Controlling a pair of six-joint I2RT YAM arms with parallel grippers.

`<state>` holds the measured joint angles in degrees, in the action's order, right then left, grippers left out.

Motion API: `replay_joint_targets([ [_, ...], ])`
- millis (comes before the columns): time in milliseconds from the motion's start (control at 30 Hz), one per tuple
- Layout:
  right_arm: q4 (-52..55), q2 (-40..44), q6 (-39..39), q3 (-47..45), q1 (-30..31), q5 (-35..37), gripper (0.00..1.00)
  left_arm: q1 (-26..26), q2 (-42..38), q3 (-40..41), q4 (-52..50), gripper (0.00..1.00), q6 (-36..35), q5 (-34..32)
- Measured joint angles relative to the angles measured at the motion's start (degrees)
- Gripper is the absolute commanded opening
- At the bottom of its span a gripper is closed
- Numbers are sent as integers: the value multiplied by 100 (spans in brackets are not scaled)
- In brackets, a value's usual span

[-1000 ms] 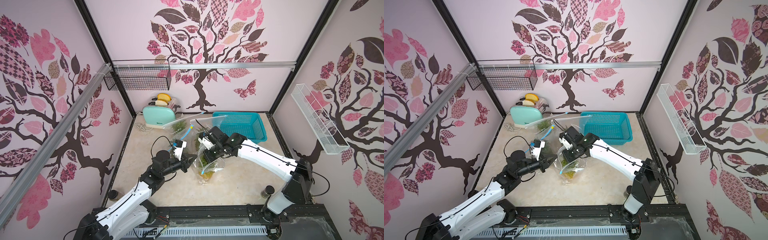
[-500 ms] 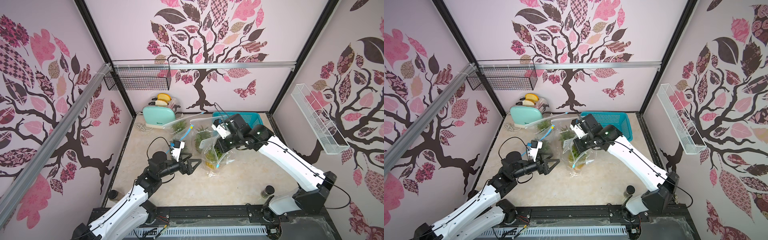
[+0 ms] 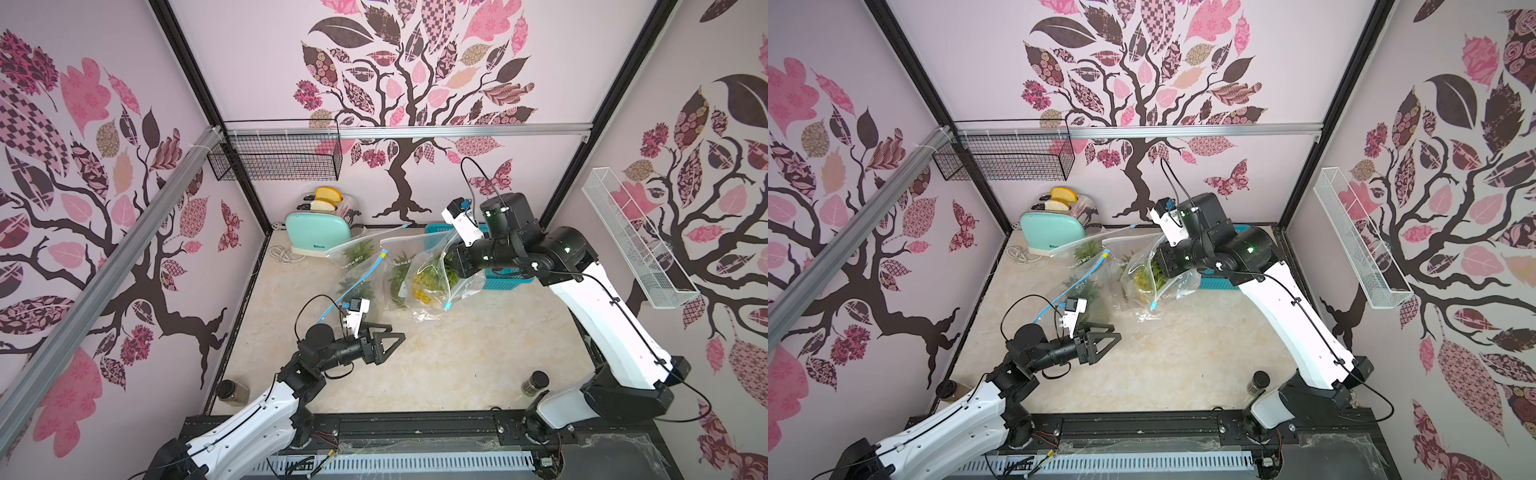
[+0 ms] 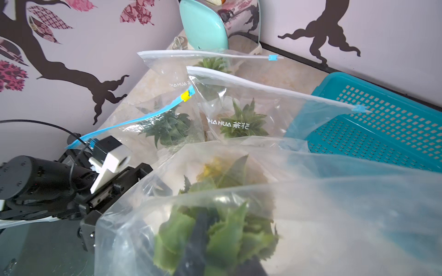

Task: Open the zip-top bag and take out the pineapple
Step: Pick up the pineapple from the zipper food storage bag.

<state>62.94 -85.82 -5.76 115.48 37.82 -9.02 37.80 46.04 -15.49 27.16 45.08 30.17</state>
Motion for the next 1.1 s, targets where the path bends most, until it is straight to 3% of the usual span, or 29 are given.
replay_joint_targets([
  [300, 46, 15, -68, 149, -2, -463, 0, 13, 1207, -39, 1423, 98, 0, -374],
  [633, -94, 127, -304, 149, 133, -697, 0, 44, 2090, -739, 2369, 98, -55, -376],
  [667, -136, 138, -328, 146, 164, -715, 0, 59, 2149, -782, 2424, 88, -50, -348],
  [767, -260, 155, -352, 131, 232, -719, 0, 105, 2216, -833, 2549, 15, -105, -243],
  [800, -313, 164, -365, 103, 240, -715, 0, 116, 2216, -844, 2566, 0, -127, -223],
  [1100, -564, 205, -431, 79, 251, -695, 0, 136, 1930, -949, 1558, 0, -555, -564],
])
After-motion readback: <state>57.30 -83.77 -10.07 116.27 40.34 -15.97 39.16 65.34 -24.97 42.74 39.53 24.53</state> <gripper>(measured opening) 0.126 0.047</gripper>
